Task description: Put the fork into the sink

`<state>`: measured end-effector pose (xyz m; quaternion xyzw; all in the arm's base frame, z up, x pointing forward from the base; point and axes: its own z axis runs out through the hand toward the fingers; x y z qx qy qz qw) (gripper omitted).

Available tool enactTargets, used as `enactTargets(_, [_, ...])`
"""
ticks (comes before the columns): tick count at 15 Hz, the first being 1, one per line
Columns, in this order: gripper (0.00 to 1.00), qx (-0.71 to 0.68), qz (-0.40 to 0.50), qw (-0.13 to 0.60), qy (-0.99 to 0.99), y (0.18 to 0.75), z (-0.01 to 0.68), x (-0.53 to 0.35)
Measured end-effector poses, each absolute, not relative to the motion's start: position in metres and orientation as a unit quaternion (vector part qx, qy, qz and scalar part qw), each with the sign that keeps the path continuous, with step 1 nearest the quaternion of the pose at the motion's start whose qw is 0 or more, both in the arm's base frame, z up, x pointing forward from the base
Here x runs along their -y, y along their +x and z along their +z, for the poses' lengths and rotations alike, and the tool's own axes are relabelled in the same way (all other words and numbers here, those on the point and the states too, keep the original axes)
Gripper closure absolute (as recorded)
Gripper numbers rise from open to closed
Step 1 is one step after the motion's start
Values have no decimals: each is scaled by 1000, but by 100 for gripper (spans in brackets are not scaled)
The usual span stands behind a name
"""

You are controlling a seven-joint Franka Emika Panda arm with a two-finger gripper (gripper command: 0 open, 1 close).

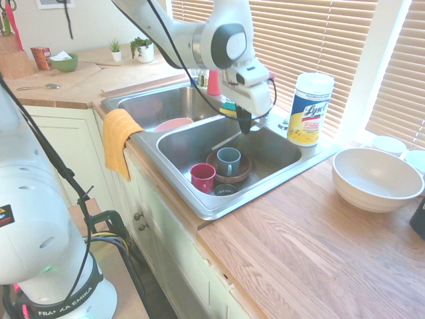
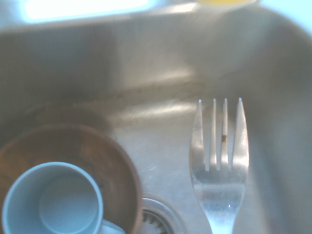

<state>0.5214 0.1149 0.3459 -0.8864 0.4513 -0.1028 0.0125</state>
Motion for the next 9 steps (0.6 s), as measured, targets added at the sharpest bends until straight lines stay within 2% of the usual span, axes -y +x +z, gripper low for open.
enactTargets(4, [100,-440,-82,10,-894,528,272,-118])
enactTargets(9, [100,-433,-71,4,-899,534,212,-116])
